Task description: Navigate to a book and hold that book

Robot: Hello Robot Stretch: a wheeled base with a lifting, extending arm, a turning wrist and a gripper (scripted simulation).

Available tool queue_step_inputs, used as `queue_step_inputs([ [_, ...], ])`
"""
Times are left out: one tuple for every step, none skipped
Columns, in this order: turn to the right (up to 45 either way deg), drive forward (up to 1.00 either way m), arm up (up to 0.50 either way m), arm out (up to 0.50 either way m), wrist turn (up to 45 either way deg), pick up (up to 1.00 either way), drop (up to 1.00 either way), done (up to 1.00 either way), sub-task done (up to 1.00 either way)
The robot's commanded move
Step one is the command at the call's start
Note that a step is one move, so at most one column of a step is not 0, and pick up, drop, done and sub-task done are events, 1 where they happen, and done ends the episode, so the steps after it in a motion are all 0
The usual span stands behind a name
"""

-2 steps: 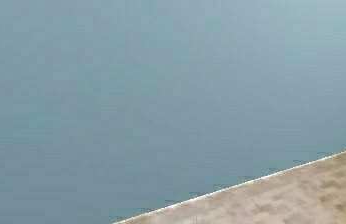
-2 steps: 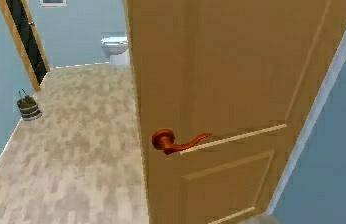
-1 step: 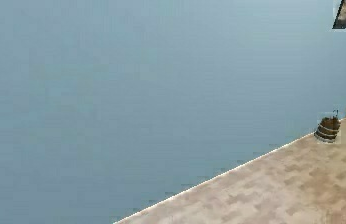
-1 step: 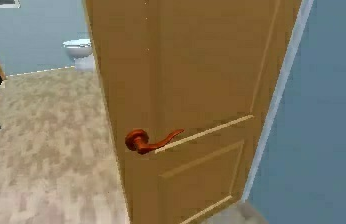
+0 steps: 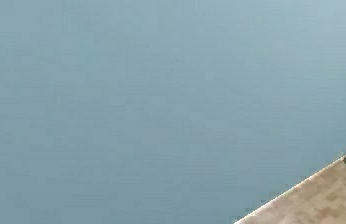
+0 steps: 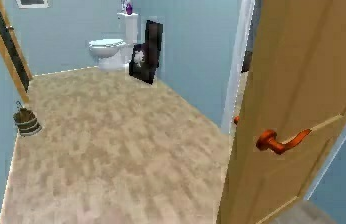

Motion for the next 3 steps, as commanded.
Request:
queue_step_inputs([
  [45.0,0.00,0.00,0.00,0.0,0.00,0.00,0.00,0.00],
  [12.0,0.00,0.00,0.00,0.0,0.00,0.00,0.00,0.00],
  [3.0,0.00,0.00,0.00,0.0,0.00,0.00,0.00,0.00],
])
